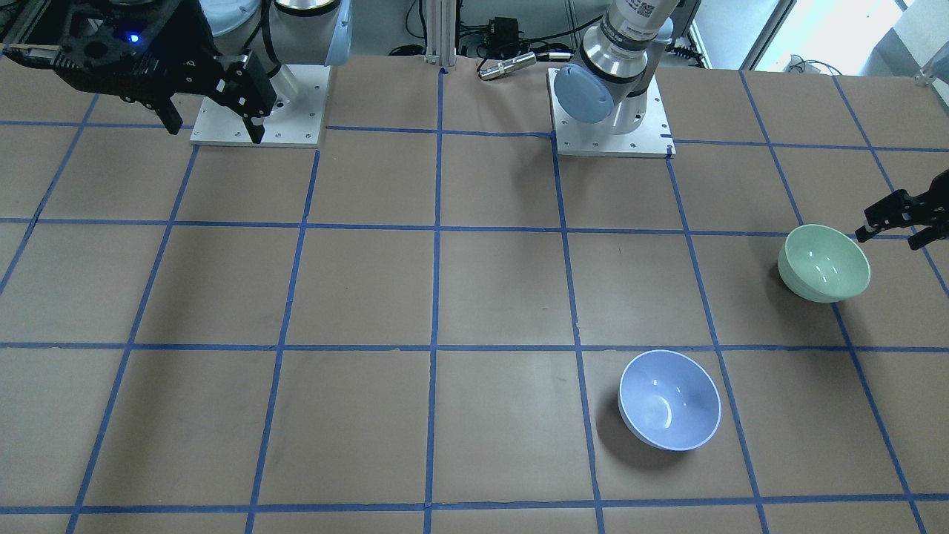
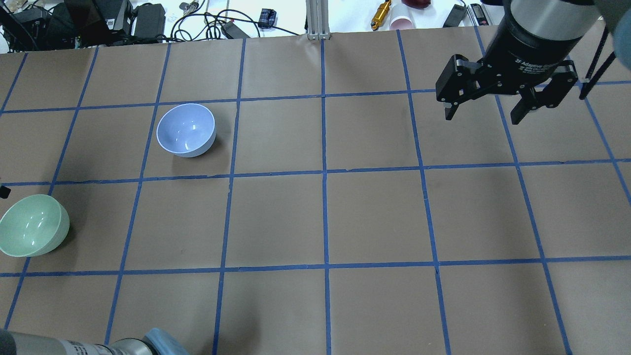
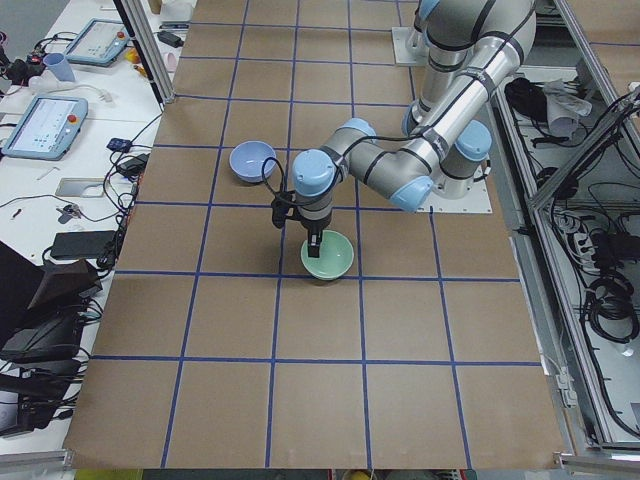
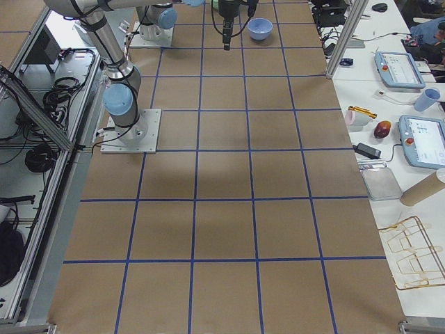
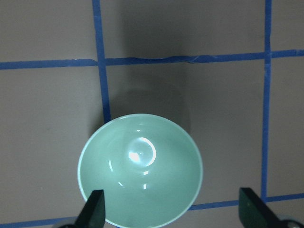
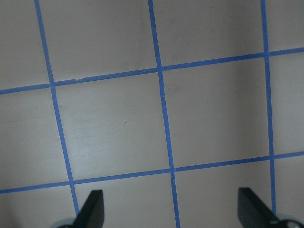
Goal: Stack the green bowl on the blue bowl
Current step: 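Move the left gripper toward the mint-green bowl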
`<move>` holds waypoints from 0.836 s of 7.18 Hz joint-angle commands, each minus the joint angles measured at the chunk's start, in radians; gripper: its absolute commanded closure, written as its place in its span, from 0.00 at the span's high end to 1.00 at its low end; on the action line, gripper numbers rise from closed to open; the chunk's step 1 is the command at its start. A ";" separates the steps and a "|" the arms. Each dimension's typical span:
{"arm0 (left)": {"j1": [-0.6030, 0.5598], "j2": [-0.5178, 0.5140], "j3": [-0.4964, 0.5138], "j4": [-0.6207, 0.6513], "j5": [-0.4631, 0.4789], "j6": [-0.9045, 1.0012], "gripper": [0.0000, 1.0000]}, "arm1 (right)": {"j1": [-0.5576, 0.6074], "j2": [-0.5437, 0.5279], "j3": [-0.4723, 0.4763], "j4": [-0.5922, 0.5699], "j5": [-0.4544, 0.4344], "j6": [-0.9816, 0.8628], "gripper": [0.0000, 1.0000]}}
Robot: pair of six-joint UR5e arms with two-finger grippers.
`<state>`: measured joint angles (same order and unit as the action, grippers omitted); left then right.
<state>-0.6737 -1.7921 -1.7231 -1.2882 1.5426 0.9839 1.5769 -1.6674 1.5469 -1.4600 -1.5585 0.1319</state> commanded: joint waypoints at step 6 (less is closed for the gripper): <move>0.077 -0.165 -0.123 0.288 0.002 0.127 1.00 | 0.000 0.000 -0.001 0.000 0.000 0.000 1.00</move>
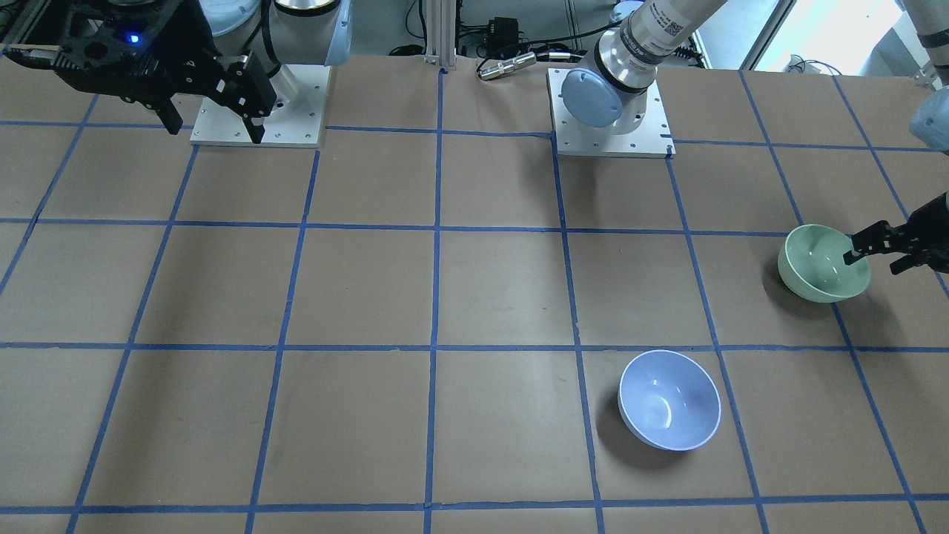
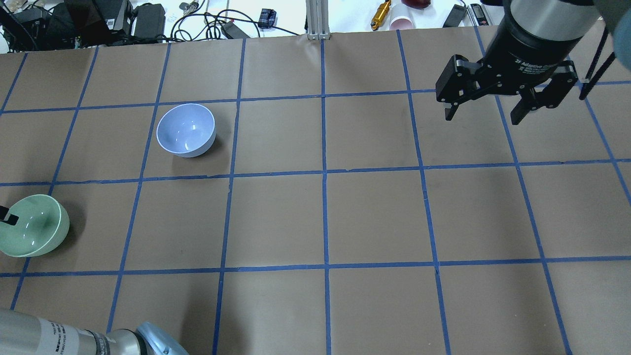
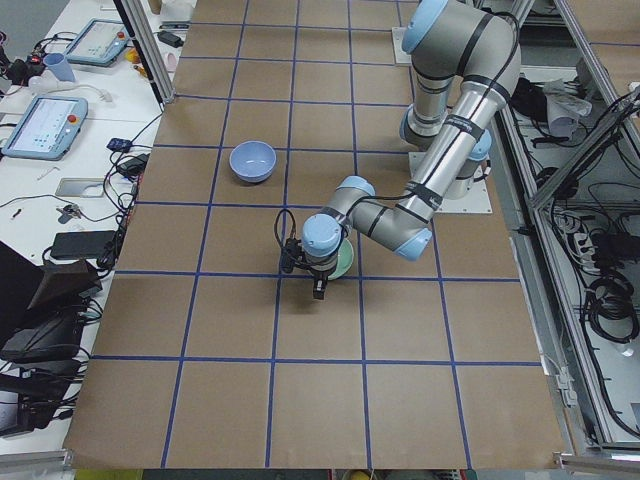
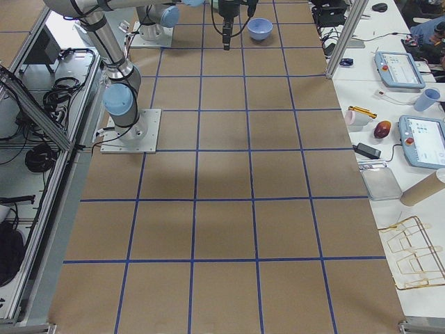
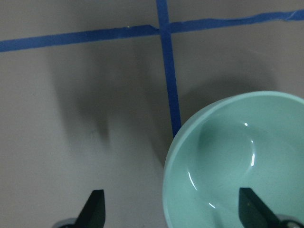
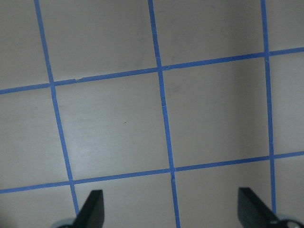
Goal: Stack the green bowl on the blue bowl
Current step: 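Lower the left gripper onto the green bowl rim and close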
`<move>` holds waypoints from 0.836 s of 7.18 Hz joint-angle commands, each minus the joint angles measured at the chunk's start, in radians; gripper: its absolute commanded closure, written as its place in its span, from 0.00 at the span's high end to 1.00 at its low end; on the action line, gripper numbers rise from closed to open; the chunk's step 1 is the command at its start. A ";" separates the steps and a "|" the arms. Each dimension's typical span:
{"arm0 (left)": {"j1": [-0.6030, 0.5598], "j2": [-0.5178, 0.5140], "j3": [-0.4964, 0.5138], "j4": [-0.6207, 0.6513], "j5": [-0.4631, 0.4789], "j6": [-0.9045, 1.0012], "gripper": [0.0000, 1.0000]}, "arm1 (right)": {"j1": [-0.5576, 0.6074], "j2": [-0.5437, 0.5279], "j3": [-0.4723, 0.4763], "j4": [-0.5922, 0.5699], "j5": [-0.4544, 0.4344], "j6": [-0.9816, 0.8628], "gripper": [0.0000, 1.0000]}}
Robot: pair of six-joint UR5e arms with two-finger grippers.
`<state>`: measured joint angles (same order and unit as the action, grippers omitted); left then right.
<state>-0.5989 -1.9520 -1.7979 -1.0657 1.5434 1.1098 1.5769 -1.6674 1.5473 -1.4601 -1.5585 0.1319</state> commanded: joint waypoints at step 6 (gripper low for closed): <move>0.001 -0.034 -0.063 0.067 0.009 -0.041 1.00 | 0.000 0.000 0.000 0.001 0.000 0.000 1.00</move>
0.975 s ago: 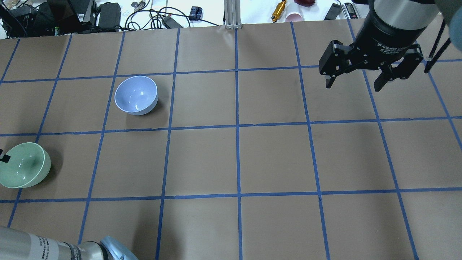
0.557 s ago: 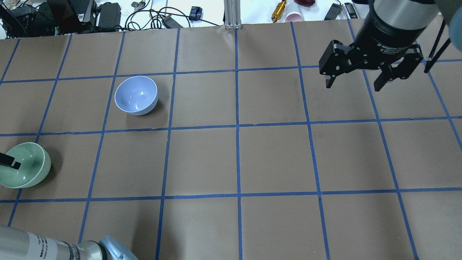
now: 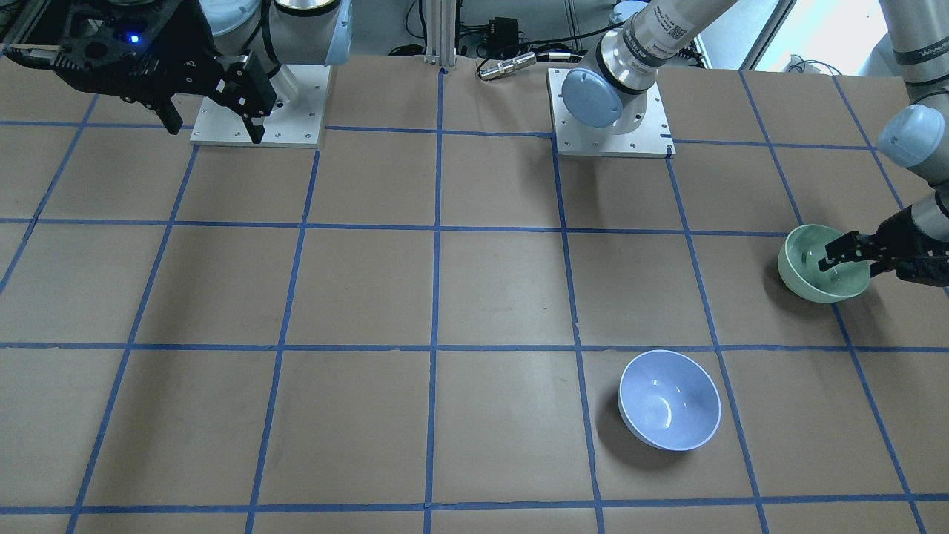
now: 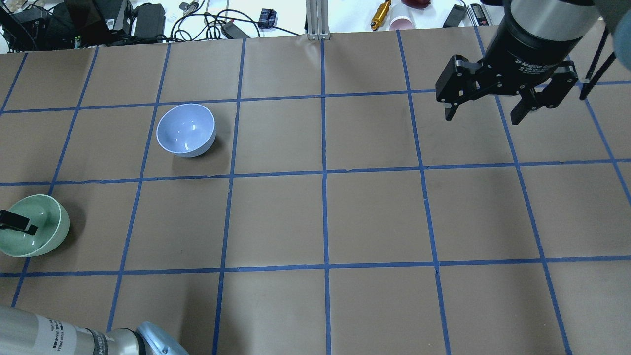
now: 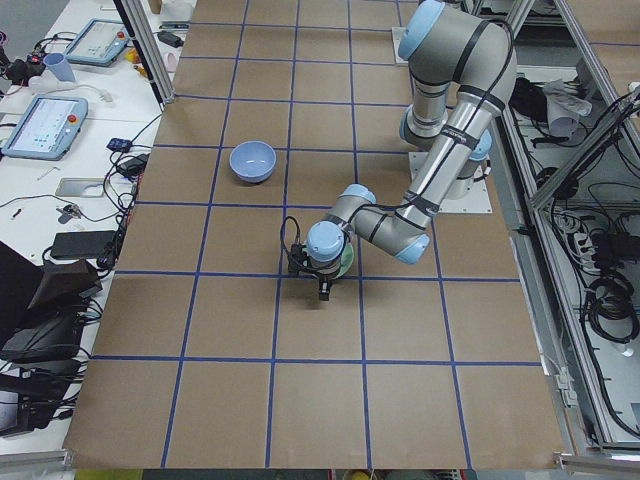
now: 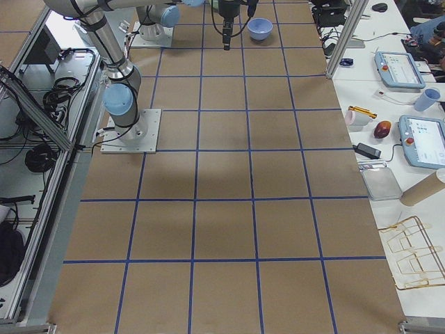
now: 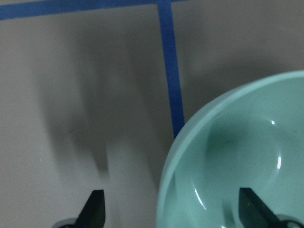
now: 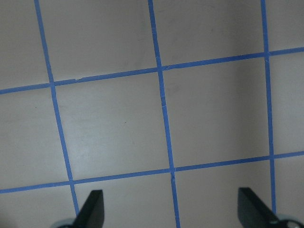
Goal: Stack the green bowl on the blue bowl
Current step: 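Lower the left gripper onto the green bowl rim and close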
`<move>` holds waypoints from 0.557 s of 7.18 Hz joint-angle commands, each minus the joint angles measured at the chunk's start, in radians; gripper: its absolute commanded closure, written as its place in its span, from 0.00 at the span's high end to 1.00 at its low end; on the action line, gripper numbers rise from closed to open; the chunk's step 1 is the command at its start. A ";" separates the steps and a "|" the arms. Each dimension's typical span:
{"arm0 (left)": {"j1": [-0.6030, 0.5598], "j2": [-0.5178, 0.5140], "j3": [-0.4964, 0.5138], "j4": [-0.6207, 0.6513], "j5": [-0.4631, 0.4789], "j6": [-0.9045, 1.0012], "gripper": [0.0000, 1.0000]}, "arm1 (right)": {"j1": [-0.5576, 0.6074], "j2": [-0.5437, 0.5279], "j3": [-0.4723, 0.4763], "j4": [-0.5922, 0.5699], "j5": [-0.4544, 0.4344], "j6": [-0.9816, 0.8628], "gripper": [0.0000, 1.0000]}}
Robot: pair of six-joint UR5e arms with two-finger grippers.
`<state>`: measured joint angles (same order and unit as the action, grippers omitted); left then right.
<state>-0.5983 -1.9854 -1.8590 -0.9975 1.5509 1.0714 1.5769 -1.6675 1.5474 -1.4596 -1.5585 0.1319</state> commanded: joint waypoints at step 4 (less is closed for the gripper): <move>0.000 -0.018 0.000 -0.001 0.040 -0.013 1.00 | 0.000 0.000 -0.001 0.001 0.000 0.000 1.00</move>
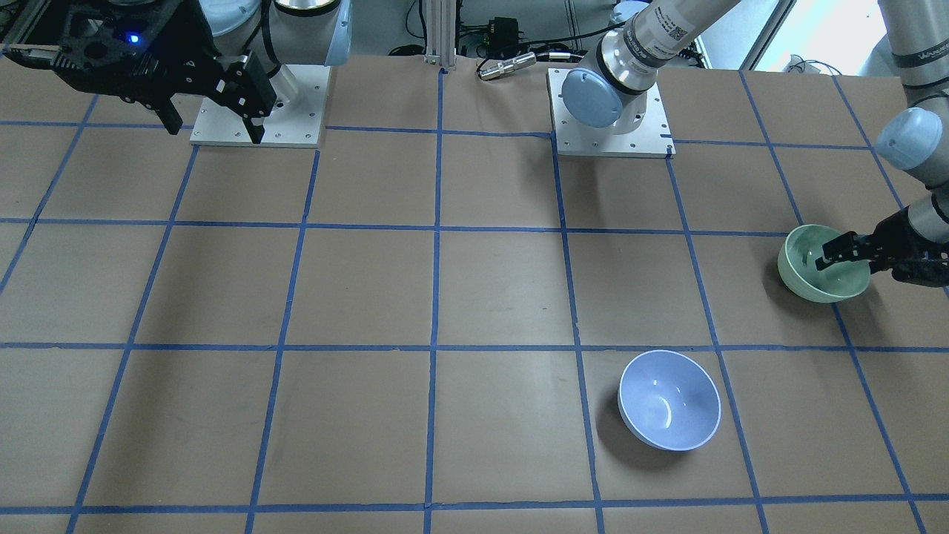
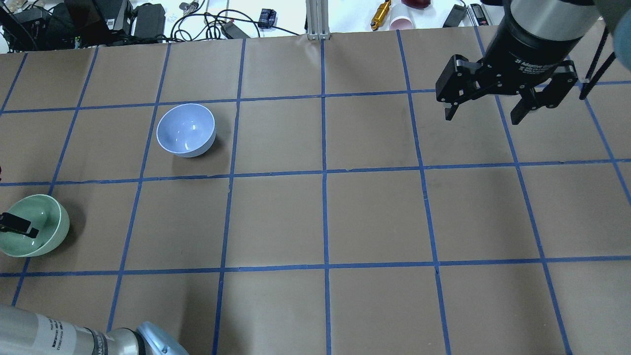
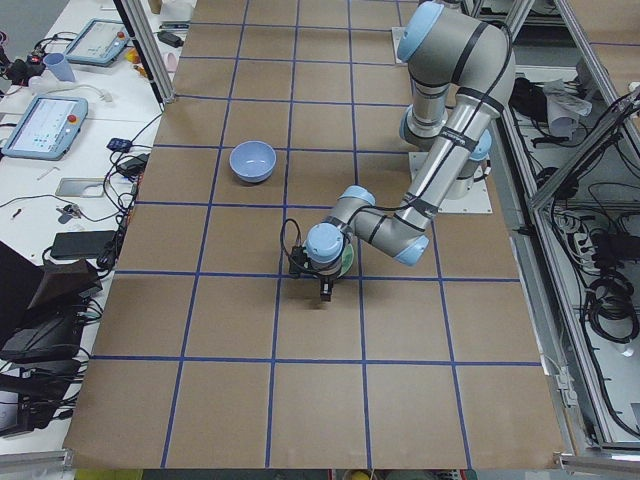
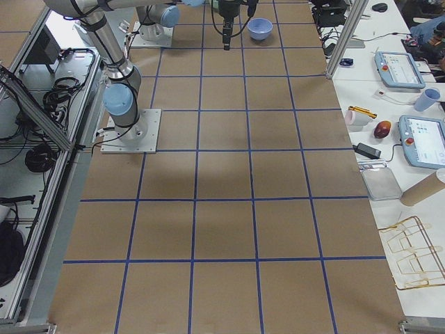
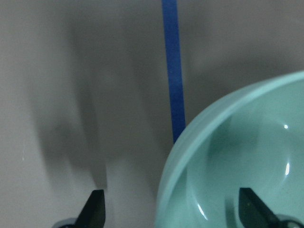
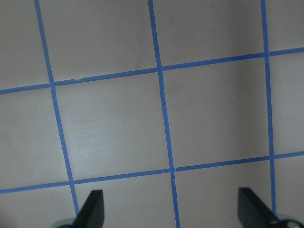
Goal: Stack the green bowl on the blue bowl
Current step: 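Lower the left gripper onto the green bowl rim and close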
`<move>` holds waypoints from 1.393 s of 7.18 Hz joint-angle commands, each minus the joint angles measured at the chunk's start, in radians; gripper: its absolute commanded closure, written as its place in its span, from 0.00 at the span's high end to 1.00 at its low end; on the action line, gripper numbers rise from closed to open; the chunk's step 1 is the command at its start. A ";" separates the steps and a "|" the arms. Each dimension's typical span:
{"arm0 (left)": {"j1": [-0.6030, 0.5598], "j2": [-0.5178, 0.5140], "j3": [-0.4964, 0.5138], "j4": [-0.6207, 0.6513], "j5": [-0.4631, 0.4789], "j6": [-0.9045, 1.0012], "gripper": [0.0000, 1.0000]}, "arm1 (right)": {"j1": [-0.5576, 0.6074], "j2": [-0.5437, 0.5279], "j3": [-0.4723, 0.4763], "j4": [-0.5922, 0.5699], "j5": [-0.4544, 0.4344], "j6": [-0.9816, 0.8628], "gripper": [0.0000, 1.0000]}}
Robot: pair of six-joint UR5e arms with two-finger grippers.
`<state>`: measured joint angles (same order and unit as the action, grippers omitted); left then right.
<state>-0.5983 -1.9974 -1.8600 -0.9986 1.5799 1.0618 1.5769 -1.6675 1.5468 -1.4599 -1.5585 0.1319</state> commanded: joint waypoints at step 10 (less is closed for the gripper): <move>0.000 0.008 0.005 -0.022 0.006 -0.019 0.00 | 0.000 0.000 0.001 0.000 0.000 0.000 1.00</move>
<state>-0.5996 -1.9898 -1.8554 -1.0213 1.5867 1.0418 1.5769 -1.6675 1.5466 -1.4601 -1.5585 0.1319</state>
